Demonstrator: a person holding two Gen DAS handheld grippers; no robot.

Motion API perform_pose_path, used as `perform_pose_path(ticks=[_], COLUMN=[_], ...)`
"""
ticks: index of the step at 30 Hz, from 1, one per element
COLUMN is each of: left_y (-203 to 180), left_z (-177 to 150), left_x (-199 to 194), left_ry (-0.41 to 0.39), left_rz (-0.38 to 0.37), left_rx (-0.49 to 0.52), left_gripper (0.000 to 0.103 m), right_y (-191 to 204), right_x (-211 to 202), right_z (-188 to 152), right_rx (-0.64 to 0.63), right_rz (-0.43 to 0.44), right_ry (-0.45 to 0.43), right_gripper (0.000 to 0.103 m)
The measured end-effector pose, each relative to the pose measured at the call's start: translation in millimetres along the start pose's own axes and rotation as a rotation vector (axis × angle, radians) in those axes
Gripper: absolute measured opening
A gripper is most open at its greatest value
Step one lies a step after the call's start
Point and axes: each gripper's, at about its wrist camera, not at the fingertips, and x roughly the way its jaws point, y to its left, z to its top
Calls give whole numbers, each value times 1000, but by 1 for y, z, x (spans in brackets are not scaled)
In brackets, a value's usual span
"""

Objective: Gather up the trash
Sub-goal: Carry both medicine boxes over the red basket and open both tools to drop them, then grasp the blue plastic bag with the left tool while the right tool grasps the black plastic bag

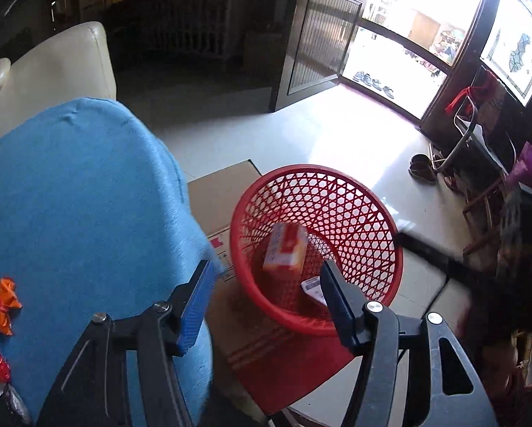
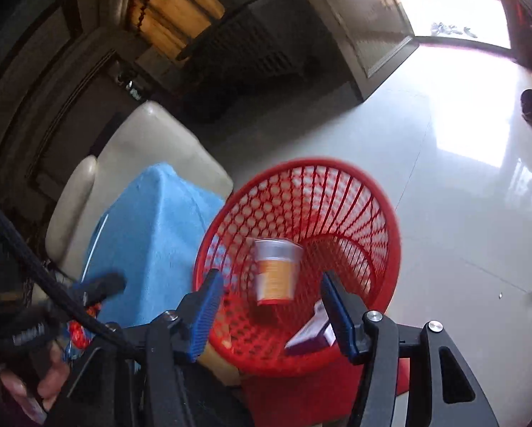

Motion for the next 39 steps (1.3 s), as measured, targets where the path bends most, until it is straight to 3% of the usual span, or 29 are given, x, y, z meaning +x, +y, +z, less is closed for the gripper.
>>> perform_pose_path(ticks=[3,7,11,16,22,31,36,39], left_y=[16,38,61,84,112,153,187,212], left_z=[-18,-46,-73,-100,-120,-150,-184,-212], left_x=[-22,-60,-94,-115,-135,-178,-204,-217], left_ry=[-15,-45,-77,-98,-114,-173,-197,-201], left_rz=[19,34,39,87,130,227,299,353], left_rx=[2,-19,-76,-142,-234,-343,-436,-508], left_gripper=[63,63,63,63,63,63,63,63], right_y=[-12,-25,-24,-14,4,33,48,53], right_x=[10,42,84,131,145,134,120,113], right_z=[30,75,111,130,115,29,-3,-11], right_rx=[59,130,181,190,128,35,9,-39], right_rz=[-27,-83,-167,-240,-268,-241,-211,-272], right_ry=[-60,-70,-22,78,156,300,347,348], right_gripper=[61,61,61,61,61,61,62,61])
